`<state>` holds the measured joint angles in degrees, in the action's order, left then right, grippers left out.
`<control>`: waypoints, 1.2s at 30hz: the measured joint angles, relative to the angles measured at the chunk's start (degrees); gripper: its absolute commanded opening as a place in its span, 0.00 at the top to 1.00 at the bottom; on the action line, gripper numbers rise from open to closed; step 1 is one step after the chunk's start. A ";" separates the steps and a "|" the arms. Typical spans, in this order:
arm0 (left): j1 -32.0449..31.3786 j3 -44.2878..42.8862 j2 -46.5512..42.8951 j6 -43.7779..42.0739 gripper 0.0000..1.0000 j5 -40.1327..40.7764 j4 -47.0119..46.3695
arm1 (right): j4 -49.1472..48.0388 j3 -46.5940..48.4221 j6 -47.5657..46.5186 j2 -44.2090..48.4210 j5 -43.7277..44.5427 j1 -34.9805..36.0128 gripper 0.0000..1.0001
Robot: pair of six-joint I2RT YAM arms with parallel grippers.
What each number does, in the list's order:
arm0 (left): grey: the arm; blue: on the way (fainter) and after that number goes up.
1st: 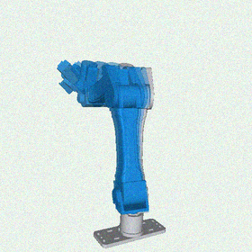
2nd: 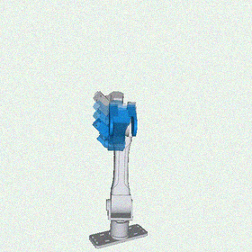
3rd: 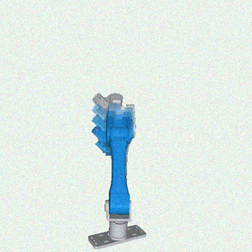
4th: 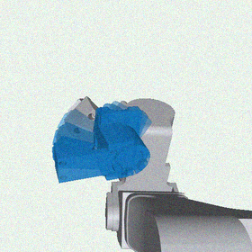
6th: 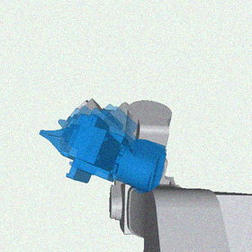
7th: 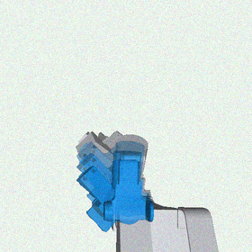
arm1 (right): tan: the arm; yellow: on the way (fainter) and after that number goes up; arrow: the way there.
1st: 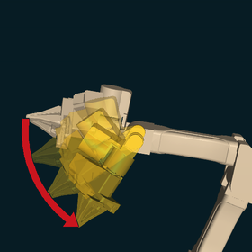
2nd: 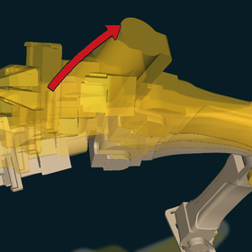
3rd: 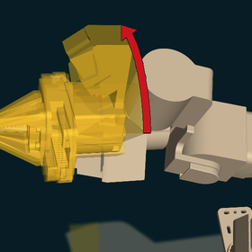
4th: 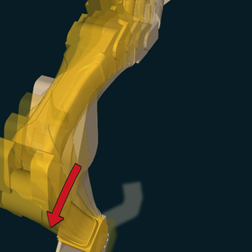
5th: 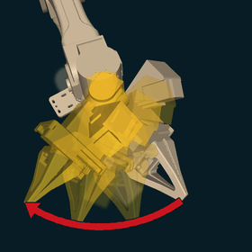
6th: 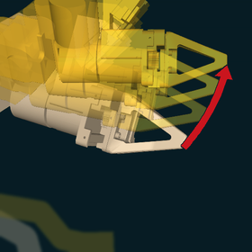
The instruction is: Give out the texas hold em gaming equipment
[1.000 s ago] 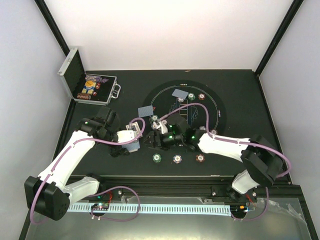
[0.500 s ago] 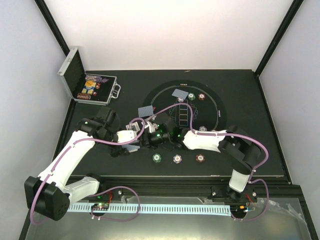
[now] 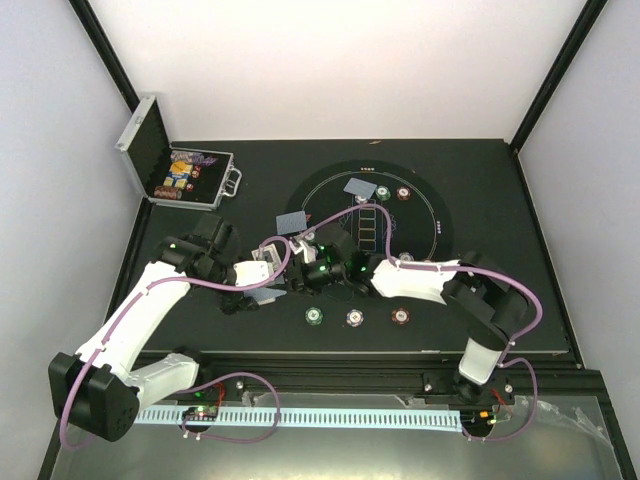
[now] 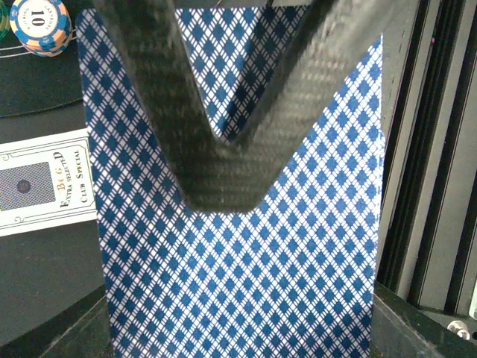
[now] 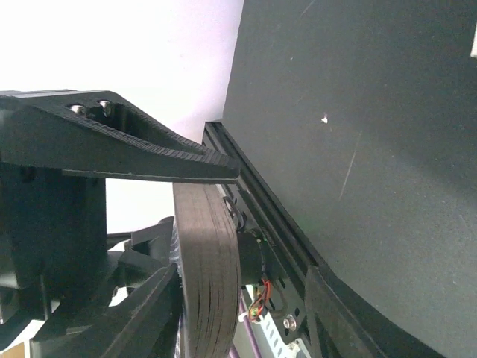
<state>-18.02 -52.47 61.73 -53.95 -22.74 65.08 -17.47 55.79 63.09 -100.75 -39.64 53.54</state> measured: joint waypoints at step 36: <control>0.00 0.00 -0.02 0.00 0.98 0.61 0.02 | 25.81 -12.81 -16.61 22.16 3.08 -25.11 0.99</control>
<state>-18.02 -52.47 61.71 -53.95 -22.13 65.10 8.34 42.98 46.48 -78.59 -36.56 28.42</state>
